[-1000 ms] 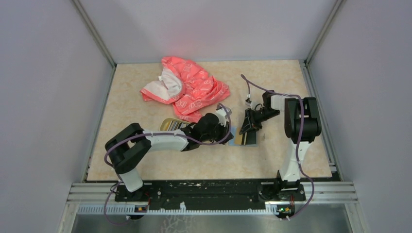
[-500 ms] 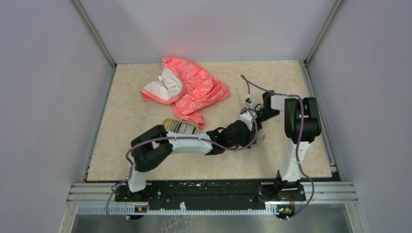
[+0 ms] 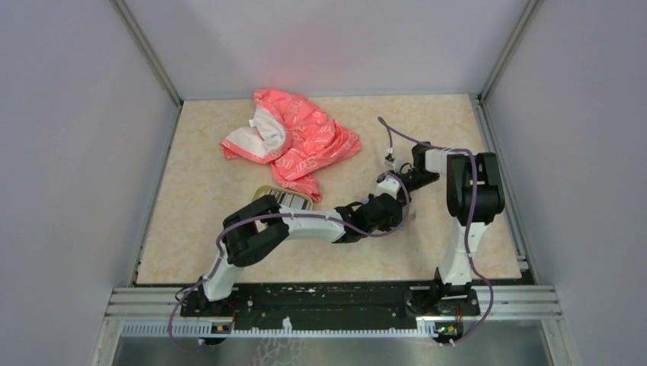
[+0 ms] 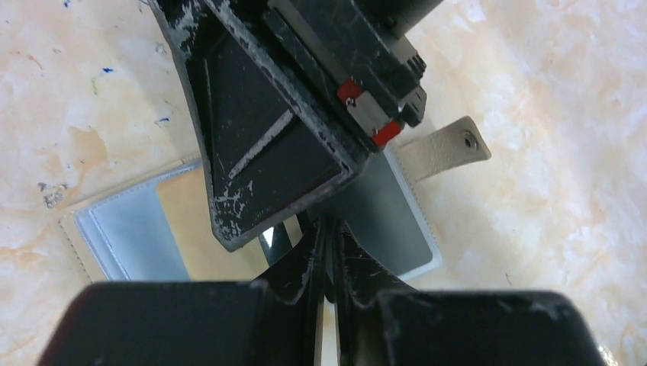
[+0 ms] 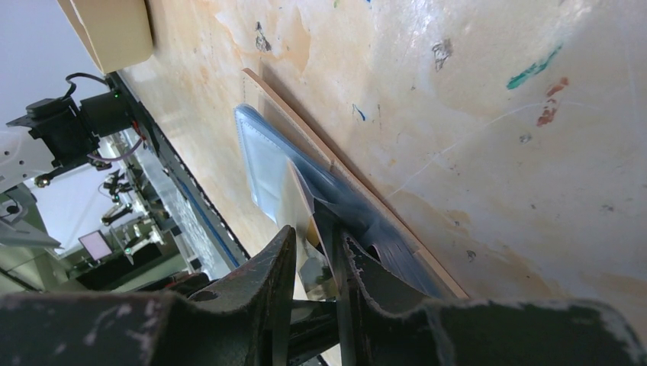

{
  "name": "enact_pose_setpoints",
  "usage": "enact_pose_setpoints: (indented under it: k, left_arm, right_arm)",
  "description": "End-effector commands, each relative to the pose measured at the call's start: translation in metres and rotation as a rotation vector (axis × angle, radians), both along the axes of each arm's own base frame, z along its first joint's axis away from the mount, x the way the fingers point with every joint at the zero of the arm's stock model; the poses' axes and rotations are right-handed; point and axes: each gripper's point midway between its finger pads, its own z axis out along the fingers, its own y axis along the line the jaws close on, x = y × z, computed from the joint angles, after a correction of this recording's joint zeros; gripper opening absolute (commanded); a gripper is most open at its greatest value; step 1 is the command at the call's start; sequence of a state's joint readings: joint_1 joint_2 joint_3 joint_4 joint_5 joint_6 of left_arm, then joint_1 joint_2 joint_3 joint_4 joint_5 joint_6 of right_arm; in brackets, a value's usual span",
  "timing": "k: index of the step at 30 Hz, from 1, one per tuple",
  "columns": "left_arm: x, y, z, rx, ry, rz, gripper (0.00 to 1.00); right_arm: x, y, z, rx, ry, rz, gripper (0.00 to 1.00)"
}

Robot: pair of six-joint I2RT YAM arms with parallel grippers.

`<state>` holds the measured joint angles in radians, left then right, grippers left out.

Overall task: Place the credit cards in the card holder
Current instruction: Insert the credit card into the card holder.

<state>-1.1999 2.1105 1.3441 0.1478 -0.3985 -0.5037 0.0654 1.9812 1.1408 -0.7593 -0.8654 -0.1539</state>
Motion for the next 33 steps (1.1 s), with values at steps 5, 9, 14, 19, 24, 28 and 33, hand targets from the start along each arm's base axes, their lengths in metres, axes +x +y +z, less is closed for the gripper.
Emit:
enact_pose_setpoints:
  k: [5, 9, 14, 19, 24, 28, 33]
  left_arm:
    - [0.017, 0.004, -0.004, 0.053, -0.056, 0.075, 0.1]
    - [0.02, 0.01, -0.005, 0.071, -0.063, 0.107, 0.08]
    - [0.022, 0.015, -0.005, 0.081, -0.068, 0.131, 0.07]
    - [0.024, 0.019, -0.003, 0.088, -0.075, 0.146, 0.07]
    - [0.025, 0.019, 0.002, 0.089, -0.086, 0.138, 0.07]
    - [0.017, 0.013, 0.013, 0.055, -0.085, 0.065, 0.09]
    - [0.003, 0.01, 0.05, -0.056, -0.124, -0.046, 0.12]
  right_arm:
    - [0.015, -0.018, -0.008, -0.1, -0.119, 0.03, 0.26]
    - [0.016, -0.02, -0.001, -0.094, -0.141, 0.025, 0.28]
    - [0.018, -0.023, 0.007, -0.082, -0.163, 0.022, 0.29]
    - [0.02, -0.025, 0.018, -0.068, -0.196, 0.019, 0.3]
    - [0.019, -0.025, 0.03, -0.042, -0.232, 0.031, 0.3]
    - [0.019, -0.025, 0.045, -0.021, -0.288, 0.049, 0.31]
    - [0.022, -0.032, 0.066, 0.002, -0.371, 0.039, 0.31]
